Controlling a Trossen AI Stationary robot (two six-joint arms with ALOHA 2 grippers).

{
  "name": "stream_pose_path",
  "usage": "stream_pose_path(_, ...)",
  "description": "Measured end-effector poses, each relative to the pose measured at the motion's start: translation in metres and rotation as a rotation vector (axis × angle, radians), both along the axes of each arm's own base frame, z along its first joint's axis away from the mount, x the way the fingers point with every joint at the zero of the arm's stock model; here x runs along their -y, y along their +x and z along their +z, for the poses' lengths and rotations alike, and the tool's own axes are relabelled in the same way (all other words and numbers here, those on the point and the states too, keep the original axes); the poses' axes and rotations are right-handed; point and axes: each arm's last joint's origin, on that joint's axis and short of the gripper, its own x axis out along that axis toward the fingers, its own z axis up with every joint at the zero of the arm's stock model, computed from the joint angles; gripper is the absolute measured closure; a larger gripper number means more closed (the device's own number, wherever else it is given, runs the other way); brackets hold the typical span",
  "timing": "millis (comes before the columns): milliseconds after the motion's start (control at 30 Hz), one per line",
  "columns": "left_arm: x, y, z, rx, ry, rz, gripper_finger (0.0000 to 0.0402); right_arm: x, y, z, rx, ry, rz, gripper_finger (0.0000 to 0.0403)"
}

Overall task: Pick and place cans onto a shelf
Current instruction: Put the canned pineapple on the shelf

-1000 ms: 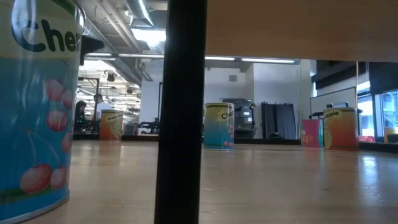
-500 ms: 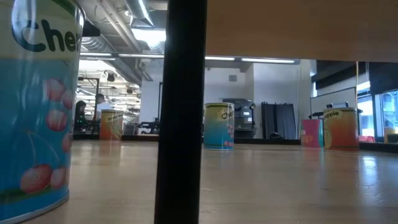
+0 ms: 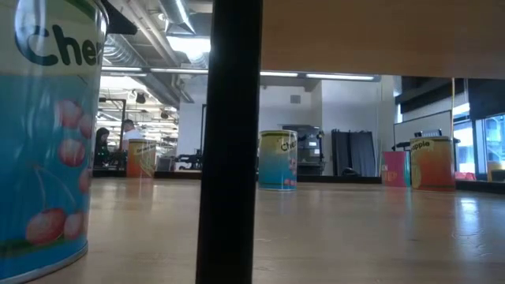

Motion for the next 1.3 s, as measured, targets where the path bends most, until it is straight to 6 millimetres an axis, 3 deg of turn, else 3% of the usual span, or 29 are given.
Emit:
stream_pose_path(300,0.0,0.0,0.0,0.0,0.0,-0.001,0.0401,0.0,0.005,-0.004,-0.042,0.017,0.021,0.0396)
stream_pose_path(733,0.0,0.0,0.0,0.001,0.0,-0.001,0.0401,0.001,0.003,-0.007,-0.09,0.029,0.011,0.0336)
stream_pose_path(1300,0.0,0.0,0.0,0.003,-0.006,0.002,0.0401,0.038,0.029,-0.04,-0.37,0.081,-0.023,0.0337)
